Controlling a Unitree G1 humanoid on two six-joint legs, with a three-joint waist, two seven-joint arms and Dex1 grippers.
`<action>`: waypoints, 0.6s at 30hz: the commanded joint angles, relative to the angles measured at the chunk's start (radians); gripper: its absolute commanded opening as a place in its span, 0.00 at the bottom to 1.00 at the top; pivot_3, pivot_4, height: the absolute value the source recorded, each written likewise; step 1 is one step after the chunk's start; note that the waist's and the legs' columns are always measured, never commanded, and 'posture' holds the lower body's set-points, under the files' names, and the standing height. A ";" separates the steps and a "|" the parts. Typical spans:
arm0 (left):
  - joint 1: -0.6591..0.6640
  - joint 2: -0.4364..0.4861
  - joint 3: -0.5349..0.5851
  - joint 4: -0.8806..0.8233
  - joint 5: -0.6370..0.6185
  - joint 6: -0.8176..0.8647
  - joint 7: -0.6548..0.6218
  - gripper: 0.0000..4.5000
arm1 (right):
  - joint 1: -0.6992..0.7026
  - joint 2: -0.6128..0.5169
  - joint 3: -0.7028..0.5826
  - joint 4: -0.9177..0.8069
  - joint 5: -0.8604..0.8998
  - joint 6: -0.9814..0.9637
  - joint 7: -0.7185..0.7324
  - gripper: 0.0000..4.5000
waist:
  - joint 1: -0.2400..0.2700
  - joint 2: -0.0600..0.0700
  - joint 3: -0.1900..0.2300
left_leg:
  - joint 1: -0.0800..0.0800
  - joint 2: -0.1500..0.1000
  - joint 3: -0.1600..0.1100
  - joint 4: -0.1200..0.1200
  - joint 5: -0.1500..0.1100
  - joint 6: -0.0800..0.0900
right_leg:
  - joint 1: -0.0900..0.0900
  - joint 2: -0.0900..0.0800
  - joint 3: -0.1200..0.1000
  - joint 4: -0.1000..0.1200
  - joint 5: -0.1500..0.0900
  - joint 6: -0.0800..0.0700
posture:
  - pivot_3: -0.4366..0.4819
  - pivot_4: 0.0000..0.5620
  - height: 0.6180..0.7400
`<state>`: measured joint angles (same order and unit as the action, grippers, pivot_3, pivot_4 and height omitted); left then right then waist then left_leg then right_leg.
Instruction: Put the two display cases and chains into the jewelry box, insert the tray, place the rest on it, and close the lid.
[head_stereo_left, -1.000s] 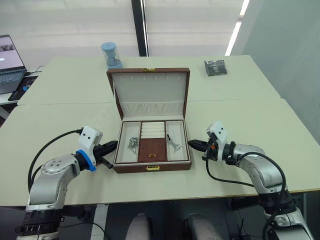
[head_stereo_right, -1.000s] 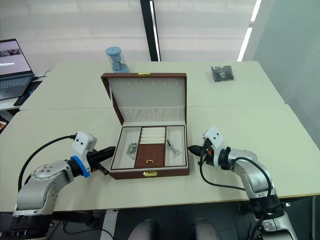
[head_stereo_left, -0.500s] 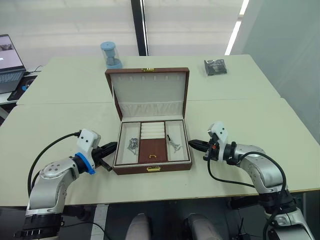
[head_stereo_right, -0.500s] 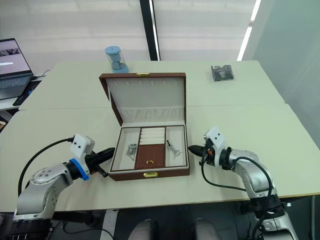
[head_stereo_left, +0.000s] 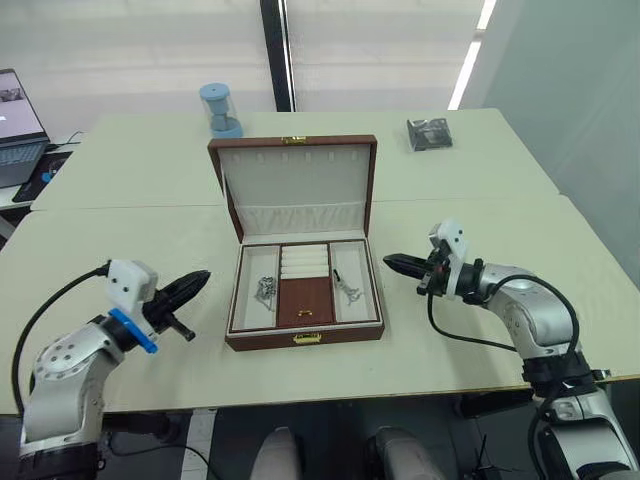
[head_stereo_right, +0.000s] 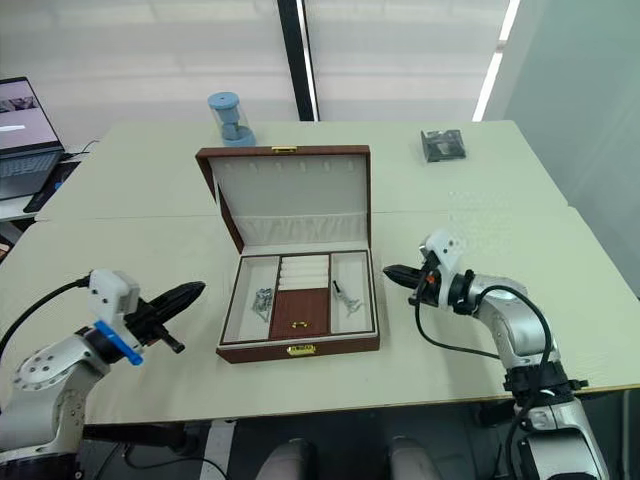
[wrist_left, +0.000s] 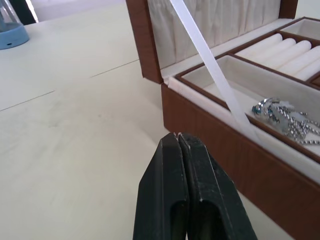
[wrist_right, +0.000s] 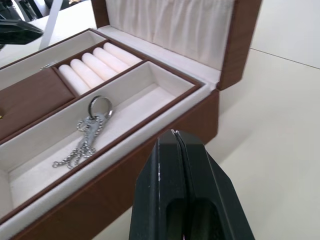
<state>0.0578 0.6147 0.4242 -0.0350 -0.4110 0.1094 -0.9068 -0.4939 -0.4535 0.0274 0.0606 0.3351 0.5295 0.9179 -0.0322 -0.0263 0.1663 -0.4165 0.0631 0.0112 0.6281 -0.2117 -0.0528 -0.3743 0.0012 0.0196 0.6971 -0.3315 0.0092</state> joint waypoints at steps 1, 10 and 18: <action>0.094 -0.023 0.092 -0.145 -0.082 -0.041 0.010 0.00 | -0.095 -0.009 -0.049 0.090 0.018 -0.080 0.022 0.00 | 0.000 0.000 0.000 | 0.000 0.000 0.000 0.000 0.000 0.000 | 0.000 -0.001 0.000 0.000 0.000 0.000 | 0.48 0.27 1.00; 0.497 -0.202 0.204 -0.580 -0.255 -0.028 0.105 0.00 | -0.394 -0.002 -0.112 0.558 -0.015 -0.284 0.049 0.00 | 0.000 0.000 0.000 | 0.001 0.000 0.001 0.000 0.000 0.000 | 0.000 -0.001 0.001 0.000 0.000 0.000 | 0.48 0.27 1.00; 0.729 -0.367 0.171 -0.742 -0.237 -0.149 0.120 0.00 | -0.675 0.044 -0.103 0.997 -0.105 -0.512 0.051 0.00 | -0.003 0.000 0.001 | 0.001 0.000 0.008 0.000 0.000 0.000 | 0.000 0.000 0.003 0.000 0.000 0.000 | 0.48 0.27 1.00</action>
<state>0.7603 0.2613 0.5987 -0.7228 -0.6479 -0.0004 -0.7948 -1.1197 -0.4082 -0.0566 1.0158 0.2439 0.0727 0.9751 -0.0355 -0.0261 0.1671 -0.4155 0.0630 0.0204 0.6281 -0.2119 -0.0525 -0.3749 0.0011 0.0234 0.6966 -0.3315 0.0087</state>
